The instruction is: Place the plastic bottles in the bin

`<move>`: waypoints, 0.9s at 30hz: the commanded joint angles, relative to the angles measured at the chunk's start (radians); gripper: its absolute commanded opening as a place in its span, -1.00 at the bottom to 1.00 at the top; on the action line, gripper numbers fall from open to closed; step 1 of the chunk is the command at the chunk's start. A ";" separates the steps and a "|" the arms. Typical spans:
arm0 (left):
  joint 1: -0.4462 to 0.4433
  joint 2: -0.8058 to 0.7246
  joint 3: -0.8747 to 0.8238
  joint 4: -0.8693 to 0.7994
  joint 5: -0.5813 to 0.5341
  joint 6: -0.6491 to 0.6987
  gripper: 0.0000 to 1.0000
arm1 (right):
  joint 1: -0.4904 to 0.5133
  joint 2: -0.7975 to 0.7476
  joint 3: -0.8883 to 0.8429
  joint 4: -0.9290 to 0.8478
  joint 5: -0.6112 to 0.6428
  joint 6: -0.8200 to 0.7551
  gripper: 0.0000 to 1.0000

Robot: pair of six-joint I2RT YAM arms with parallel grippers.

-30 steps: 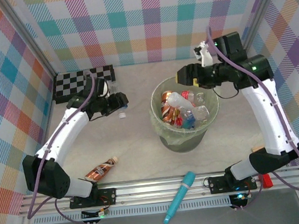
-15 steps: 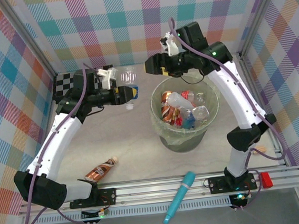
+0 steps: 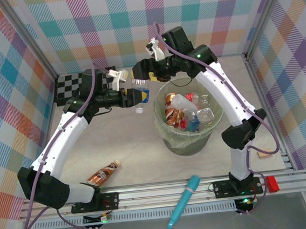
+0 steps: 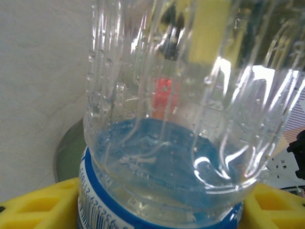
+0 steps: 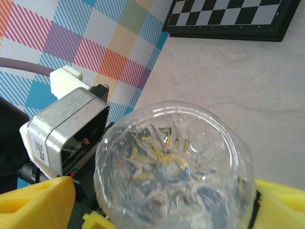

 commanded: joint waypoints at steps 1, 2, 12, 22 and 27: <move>-0.008 0.001 0.034 0.057 0.032 -0.017 -1.00 | 0.002 0.009 0.011 0.043 -0.032 -0.001 0.56; -0.009 0.001 0.034 0.059 0.031 -0.020 -1.00 | 0.002 0.007 0.005 0.047 -0.032 0.002 0.46; -0.014 0.008 0.036 0.049 0.021 -0.024 -0.82 | 0.001 -0.005 0.003 0.065 -0.008 -0.018 0.03; -0.012 -0.028 0.032 -0.044 -0.024 0.003 0.98 | -0.095 -0.106 0.027 0.066 0.087 -0.059 -0.09; -0.007 -0.046 0.023 -0.090 -0.041 0.009 1.00 | -0.178 -0.220 -0.005 0.058 0.156 -0.098 -0.12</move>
